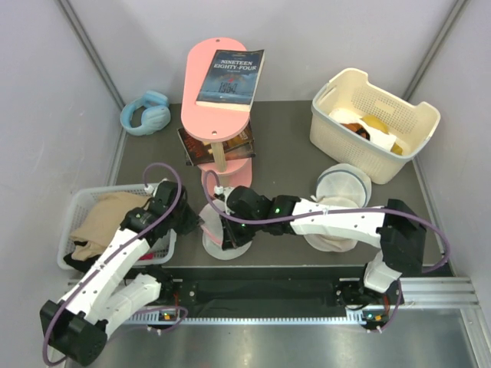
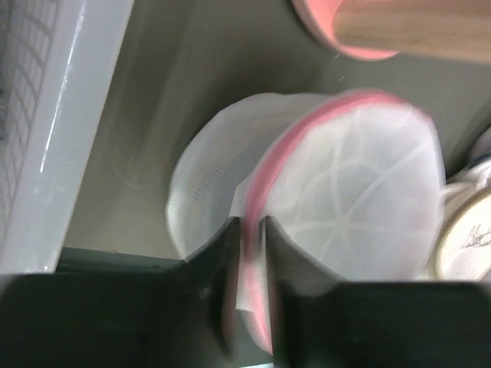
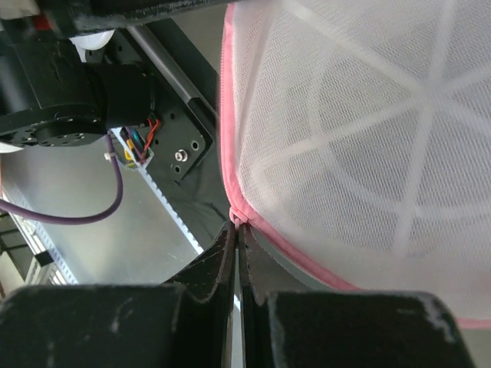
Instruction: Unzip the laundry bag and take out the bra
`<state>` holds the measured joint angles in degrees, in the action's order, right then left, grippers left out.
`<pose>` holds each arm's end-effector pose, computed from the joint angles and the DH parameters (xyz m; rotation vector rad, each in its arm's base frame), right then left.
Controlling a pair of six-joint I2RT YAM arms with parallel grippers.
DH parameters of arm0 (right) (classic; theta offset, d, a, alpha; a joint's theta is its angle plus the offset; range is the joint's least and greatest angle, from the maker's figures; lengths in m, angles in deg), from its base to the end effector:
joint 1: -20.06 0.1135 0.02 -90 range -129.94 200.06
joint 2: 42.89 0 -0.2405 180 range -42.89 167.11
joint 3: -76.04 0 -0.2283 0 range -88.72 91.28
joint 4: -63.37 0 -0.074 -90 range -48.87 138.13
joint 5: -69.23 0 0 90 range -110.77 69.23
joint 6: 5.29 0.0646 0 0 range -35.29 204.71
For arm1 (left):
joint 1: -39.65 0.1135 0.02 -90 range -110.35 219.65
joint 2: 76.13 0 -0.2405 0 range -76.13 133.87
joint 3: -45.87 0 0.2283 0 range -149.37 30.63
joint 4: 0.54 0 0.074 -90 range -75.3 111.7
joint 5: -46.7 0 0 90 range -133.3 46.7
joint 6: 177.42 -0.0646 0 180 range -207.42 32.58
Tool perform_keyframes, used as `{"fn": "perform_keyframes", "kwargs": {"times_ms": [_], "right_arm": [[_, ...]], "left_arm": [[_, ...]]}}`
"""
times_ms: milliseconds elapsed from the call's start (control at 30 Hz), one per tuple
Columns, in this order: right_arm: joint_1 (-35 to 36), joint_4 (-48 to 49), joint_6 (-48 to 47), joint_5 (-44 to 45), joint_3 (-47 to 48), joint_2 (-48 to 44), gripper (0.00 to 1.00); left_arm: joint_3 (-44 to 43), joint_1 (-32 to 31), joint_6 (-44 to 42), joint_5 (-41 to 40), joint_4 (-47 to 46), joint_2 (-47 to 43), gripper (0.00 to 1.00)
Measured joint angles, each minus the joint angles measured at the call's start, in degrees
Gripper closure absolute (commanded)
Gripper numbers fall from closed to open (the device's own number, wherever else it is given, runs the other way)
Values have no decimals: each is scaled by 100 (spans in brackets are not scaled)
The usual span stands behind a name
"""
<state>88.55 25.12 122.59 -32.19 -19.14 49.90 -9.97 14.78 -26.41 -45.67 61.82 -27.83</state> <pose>0.1175 0.3329 0.2229 -0.8037 2.5327 1.0131 0.1519 -0.0675 0.2098 -0.8276 2.4813 -0.5253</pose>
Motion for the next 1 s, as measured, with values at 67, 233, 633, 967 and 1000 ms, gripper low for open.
{"fn": "perform_keyframes", "kwargs": {"times_ms": [67, 233, 633, 967, 1000], "right_arm": [[4, -22, -15, -107, 118, 125, 100], [42, -22, -42, -339, 562, 540, 100], [46, -33, -85, -525, 896, 837, 100], [46, -39, -81, -522, 890, 837, 100], [46, -35, -79, -518, 881, 837, 100]], "left_arm": [[-105, 83, -125, 42, 9, -9, 44], [-236, 120, -114, 356, 87, -256, 42], [186, 120, 203, 933, 400, -1143, 65], [236, 120, 168, 1034, 398, -986, 100], [238, 120, 168, 1029, 398, -986, 100]]}}
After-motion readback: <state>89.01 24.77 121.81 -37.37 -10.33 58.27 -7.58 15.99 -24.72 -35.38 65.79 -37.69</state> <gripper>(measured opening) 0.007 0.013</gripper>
